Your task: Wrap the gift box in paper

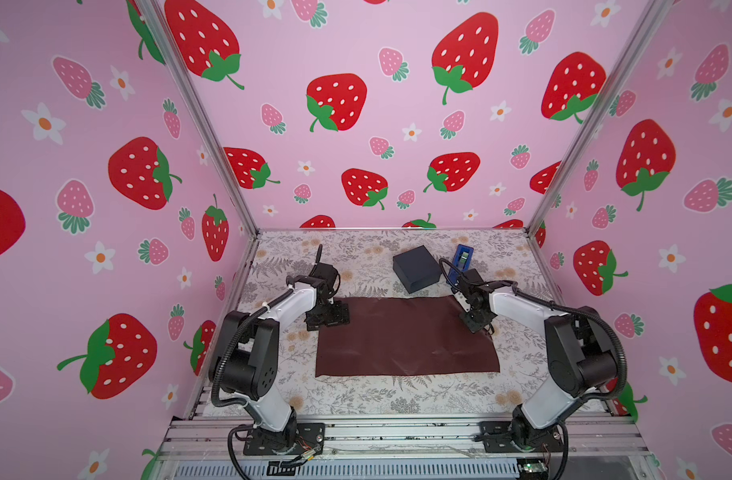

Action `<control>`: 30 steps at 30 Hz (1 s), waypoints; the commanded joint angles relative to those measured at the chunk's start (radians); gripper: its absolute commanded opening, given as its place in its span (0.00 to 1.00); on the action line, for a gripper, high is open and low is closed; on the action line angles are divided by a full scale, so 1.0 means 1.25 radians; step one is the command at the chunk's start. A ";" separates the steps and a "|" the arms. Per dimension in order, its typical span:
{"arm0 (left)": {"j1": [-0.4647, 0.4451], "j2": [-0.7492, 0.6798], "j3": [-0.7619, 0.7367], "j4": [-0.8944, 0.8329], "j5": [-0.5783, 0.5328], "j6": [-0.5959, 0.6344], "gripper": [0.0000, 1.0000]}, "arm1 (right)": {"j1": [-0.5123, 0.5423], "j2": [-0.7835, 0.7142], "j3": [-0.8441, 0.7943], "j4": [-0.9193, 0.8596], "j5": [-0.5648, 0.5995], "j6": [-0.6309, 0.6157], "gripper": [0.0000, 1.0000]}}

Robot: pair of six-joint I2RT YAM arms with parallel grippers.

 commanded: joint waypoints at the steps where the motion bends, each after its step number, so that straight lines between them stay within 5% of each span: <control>1: -0.002 -0.013 -0.008 -0.031 -0.014 -0.009 0.88 | 0.018 -0.029 -0.014 0.005 -0.038 -0.029 0.00; 20: 0.058 -0.033 -0.015 -0.075 -0.097 0.011 0.89 | 0.021 -0.021 -0.016 0.006 0.060 -0.017 0.04; 28: 0.081 0.001 -0.030 -0.060 -0.001 0.011 0.89 | 0.021 -0.030 -0.015 0.002 0.075 -0.002 0.20; 30: 0.081 0.004 -0.039 -0.058 0.013 0.008 0.89 | 0.021 -0.029 -0.008 -0.012 0.078 0.010 0.38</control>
